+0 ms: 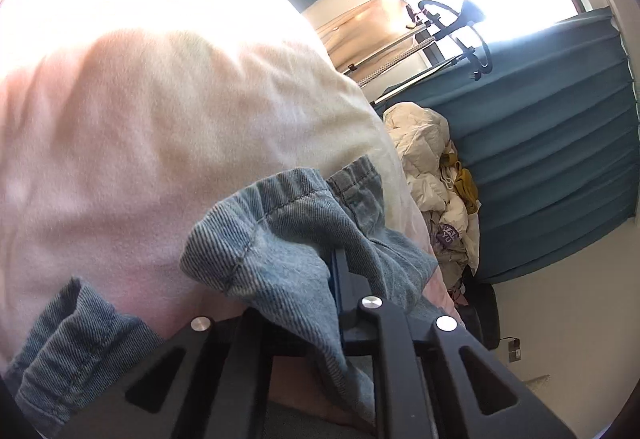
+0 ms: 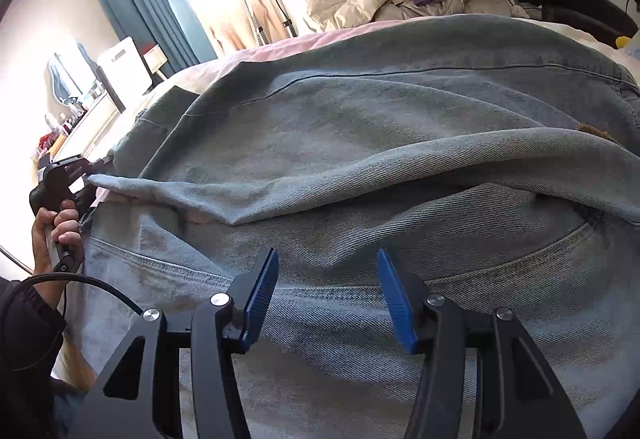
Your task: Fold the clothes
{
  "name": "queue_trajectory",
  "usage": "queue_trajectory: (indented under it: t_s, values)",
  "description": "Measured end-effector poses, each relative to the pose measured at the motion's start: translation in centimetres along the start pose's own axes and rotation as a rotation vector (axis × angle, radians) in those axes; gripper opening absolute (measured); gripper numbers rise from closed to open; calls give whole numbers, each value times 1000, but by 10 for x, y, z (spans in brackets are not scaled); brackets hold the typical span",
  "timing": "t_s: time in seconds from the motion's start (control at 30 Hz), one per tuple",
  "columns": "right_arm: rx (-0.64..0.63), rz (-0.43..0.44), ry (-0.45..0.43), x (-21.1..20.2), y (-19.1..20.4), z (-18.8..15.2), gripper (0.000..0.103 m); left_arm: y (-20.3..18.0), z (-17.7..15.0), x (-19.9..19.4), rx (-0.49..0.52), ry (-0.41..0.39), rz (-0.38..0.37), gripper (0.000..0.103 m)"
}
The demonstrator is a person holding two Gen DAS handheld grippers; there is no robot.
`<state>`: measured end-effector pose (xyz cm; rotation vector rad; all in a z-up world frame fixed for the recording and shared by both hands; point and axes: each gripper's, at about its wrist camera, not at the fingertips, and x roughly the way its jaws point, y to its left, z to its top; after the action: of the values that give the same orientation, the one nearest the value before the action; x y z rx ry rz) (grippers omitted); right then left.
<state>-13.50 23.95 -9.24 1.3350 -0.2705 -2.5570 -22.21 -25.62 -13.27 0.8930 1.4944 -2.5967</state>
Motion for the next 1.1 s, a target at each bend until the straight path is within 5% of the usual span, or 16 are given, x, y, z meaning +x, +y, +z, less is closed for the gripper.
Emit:
queue_trajectory:
  t_s: [0.17, 0.23, 0.4, 0.5, 0.8, 0.9, 1.03, 1.1]
  values:
    - [35, -55, -96, -22, -11, 3, 52, -11, 2, -36, -34, -118, -72, 5]
    - [42, -64, -145, -35, -13, 4, 52, -9, 2, -43, -51, -131, -31, 5]
    - [61, -84, -211, -57, -20, 7, 52, 35, -10, -15, -161, 6, 145, 5]
    - [80, -80, -197, -58, -24, 7, 52, 57, -14, -12, -273, 55, 83, 5]
    - [125, -144, -313, -107, -47, 2, 52, 37, -31, -58, -243, 137, 122, 34]
    - [179, -144, -360, -129, -61, 0, 52, 28, -45, -85, -239, 149, 97, 47]
    - [253, -134, -392, -152, -80, -8, 52, 20, -72, -119, -272, 168, 62, 78]
    - [301, -128, -390, -161, -90, -15, 52, 13, -88, -129, -273, 199, 68, 80]
